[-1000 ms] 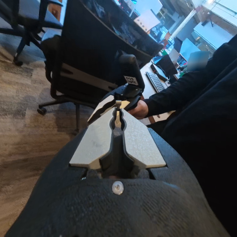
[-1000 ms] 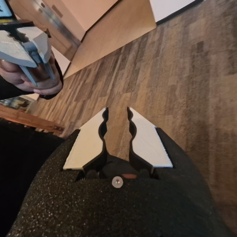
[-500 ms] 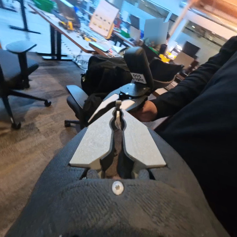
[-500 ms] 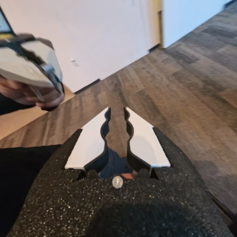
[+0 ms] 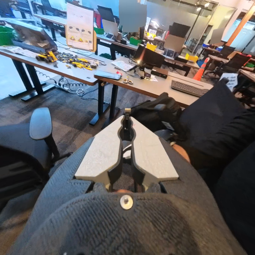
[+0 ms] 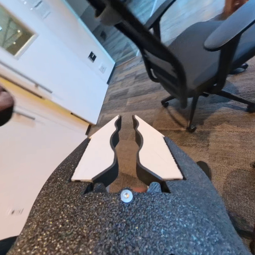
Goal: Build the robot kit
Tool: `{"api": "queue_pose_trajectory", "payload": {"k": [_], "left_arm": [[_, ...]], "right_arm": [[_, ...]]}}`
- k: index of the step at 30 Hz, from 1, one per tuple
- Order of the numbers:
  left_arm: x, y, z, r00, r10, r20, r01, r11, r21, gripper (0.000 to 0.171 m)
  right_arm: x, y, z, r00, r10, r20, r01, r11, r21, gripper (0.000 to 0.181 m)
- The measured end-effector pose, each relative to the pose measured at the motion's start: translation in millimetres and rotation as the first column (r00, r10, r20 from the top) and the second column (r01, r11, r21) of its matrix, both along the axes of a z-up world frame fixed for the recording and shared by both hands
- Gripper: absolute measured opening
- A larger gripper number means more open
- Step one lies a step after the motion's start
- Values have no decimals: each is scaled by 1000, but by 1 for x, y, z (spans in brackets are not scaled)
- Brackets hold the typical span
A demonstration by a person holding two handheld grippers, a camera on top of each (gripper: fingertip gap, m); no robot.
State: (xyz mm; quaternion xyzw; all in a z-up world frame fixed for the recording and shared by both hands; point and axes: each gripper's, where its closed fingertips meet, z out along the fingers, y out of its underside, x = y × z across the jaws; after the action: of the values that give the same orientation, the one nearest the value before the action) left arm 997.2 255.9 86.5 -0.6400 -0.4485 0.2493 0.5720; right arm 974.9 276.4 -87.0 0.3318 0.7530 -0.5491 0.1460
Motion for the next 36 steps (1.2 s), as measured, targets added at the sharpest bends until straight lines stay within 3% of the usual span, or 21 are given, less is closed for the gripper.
{"api": "queue_pose_trajectory", "payload": {"k": [3,6,11,16,23,28,31,36], "left_arm": [[-62,-24,5,996,-75,41,76,997,-26,2],[-119,-50,22,990,-133,42,134,990,-33,3],[-196,-81,27,974,-225,29,226,974,-17,2],[-254,-101,26,935,-355,28,353,934,56,2],[-316,-137,32,899,-438,-9,438,898,26,2],[-348,-159,-1,906,-423,29,423,906,10,2],[-357,-174,-17,920,-387,57,386,922,37,2],[-363,-208,-47,953,-274,125,265,961,83,2]], "right_arm": [[-77,-39,-14,999,-30,18,29,999,38,17],[-143,-56,-13,998,-43,-48,47,994,94,17],[-220,-48,-18,989,-119,-90,133,976,171,17],[-264,-28,-34,968,-193,-162,237,916,325,16],[-305,-10,-16,877,-452,-166,480,796,368,14],[-347,-25,-7,823,-539,-179,565,744,357,14],[-379,-41,-6,836,-513,-195,548,755,361,12],[-447,-68,-33,898,-399,-183,439,794,421,12]]}}
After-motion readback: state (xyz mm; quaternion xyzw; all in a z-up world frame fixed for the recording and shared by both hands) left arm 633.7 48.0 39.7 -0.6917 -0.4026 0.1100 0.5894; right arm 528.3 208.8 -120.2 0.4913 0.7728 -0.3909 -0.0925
